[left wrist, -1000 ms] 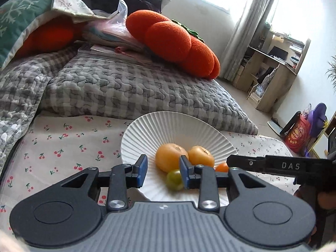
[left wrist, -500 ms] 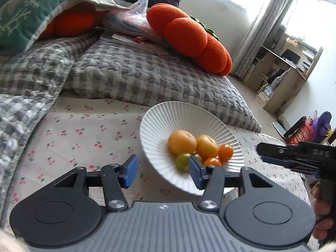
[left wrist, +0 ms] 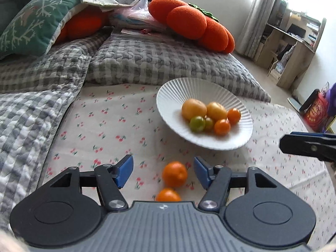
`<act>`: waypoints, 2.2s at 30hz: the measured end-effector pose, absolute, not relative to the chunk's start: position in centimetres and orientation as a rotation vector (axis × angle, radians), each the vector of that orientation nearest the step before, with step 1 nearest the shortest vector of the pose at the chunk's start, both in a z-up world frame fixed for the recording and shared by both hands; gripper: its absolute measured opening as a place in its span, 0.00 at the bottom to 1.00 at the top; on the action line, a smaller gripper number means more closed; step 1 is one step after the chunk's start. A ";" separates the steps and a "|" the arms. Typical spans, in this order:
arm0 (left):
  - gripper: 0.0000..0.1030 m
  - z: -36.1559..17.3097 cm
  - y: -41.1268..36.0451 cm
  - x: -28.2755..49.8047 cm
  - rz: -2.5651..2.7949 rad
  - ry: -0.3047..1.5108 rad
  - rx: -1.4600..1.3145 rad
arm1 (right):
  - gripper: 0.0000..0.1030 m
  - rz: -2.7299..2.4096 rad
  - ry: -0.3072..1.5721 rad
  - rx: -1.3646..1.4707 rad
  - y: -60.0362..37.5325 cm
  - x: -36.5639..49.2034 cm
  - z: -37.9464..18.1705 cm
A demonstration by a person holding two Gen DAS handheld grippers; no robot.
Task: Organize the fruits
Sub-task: 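Withdraw both open grippers from the plate toward the loose oranges, then grasp an orange with the left gripper while the right grasps another orange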
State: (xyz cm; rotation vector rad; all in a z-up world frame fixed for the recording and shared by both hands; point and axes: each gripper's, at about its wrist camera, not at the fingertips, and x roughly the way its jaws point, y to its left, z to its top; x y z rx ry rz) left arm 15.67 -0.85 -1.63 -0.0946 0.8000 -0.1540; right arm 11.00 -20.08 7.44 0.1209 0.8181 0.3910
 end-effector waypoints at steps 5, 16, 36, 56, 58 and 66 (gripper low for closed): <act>0.60 -1.8 -1.2 13.5 -0.159 0.792 -0.054 | 0.64 0.409 0.840 0.044 -19.7 8.8 7.3; 0.60 -3.8 -1.6 10.7 -0.173 0.835 -0.035 | 0.63 0.436 0.977 -0.081 -17.7 7.7 3.5; 0.58 -6.4 -2.4 11.4 -0.118 0.884 0.053 | 0.57 0.441 0.998 -0.144 -16.8 8.3 1.6; 0.20 -6.4 -1.4 12.0 -0.094 0.897 0.026 | 0.54 0.472 0.935 0.137 -15.3 13.0 -0.7; 0.20 -6.4 -1.3 12.0 -0.092 0.897 0.020 | 0.54 0.484 0.948 0.157 -15.1 13.4 -1.3; 0.20 -6.5 -0.1 12.3 -0.030 0.905 0.011 | 0.51 0.542 0.984 0.209 -12.8 14.0 -2.5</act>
